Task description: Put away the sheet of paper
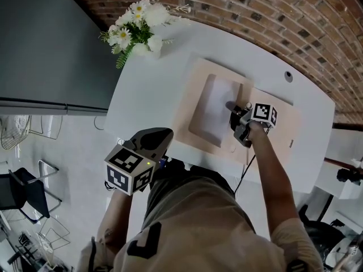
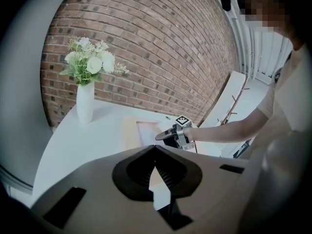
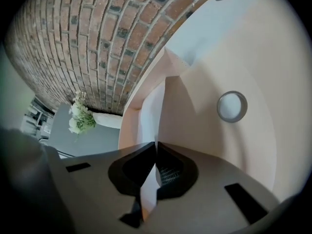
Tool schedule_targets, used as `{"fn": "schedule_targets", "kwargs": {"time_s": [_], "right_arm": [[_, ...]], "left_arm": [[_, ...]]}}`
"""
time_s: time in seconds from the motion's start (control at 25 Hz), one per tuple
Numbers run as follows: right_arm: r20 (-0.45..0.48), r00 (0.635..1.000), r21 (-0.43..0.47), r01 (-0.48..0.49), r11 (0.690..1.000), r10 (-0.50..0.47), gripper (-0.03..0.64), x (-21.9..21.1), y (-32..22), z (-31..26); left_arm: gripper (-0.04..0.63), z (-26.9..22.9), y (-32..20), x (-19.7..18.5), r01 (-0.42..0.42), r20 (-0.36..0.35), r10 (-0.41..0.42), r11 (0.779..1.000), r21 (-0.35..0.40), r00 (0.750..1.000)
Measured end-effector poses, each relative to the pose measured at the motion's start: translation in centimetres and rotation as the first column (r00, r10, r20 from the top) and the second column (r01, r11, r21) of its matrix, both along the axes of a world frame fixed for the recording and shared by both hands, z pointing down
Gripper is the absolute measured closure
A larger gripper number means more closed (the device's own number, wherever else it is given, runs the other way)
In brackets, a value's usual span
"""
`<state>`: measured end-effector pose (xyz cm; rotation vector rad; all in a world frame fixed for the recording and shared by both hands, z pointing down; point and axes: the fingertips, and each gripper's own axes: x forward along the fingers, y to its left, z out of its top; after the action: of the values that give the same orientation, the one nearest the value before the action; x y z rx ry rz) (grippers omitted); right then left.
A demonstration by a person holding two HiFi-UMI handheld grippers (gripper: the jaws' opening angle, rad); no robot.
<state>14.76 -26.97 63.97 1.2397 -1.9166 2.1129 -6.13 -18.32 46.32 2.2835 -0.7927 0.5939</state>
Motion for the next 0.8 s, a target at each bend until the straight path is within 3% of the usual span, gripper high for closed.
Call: {"fn": "schedule_targets", "kwargs": {"time_s": [0.8], "right_arm": [[0.073,0.997,0.025,-0.043,0.999,0.041,0.592,-0.38,-0.23,-0.13]], "left_arm": [[0.580,0.29,1.00,-0.19,0.009,0.013,-0.008,1.000,-0.015,1.000]]}}
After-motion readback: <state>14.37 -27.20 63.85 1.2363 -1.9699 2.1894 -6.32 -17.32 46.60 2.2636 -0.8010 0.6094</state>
